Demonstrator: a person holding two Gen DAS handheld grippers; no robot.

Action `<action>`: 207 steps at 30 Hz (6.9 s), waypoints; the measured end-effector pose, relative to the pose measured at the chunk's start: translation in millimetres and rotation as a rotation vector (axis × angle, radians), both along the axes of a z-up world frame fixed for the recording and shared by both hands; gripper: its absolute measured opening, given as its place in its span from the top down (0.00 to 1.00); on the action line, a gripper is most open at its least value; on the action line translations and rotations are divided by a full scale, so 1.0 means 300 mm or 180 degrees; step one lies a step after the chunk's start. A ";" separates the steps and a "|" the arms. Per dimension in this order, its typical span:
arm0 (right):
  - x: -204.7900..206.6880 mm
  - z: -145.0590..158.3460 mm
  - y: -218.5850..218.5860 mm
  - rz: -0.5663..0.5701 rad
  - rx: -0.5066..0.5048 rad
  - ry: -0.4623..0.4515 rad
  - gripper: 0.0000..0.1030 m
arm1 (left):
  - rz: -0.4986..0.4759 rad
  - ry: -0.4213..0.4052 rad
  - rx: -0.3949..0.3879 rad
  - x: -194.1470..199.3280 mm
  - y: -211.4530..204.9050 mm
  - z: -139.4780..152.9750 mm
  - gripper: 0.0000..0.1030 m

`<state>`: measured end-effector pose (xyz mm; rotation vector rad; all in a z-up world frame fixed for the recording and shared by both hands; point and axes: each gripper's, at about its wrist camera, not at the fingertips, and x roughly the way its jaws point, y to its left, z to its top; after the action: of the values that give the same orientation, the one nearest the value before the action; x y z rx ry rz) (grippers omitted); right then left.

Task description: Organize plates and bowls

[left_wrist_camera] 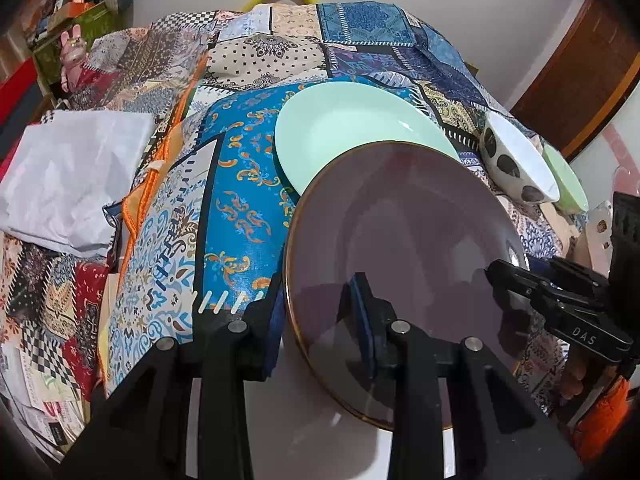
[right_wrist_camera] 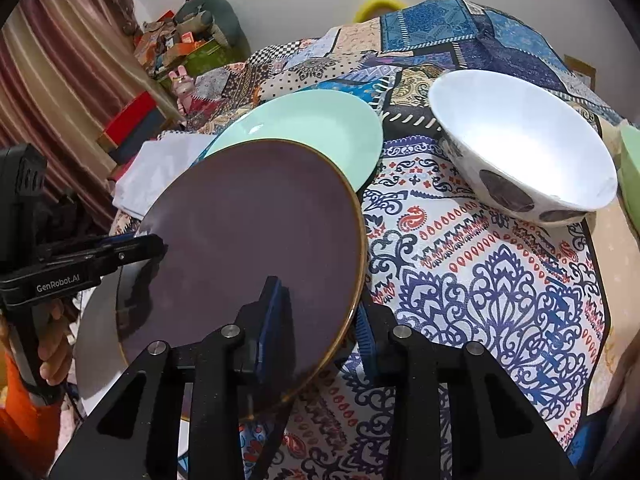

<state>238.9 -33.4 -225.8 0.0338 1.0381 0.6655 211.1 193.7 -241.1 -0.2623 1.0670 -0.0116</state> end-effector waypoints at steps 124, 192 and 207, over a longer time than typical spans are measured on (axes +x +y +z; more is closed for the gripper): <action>-0.335 0.217 -0.311 -0.0545 0.0070 -0.0629 0.53 | -0.0242 -0.0421 0.0440 -0.323 -0.409 0.323 0.68; -0.138 -0.034 0.286 0.0868 -0.0546 0.0120 0.77 | 0.0590 0.0230 -0.0151 -0.491 0.024 -0.031 0.67; -0.168 0.059 0.230 0.0712 -0.0275 -0.0015 0.78 | 0.0707 0.0095 -0.0117 -0.486 0.039 0.055 0.67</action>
<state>188.5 35.5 -208.2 -0.1612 1.0745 0.8219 65.4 205.6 -224.5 -0.4142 1.0631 0.1726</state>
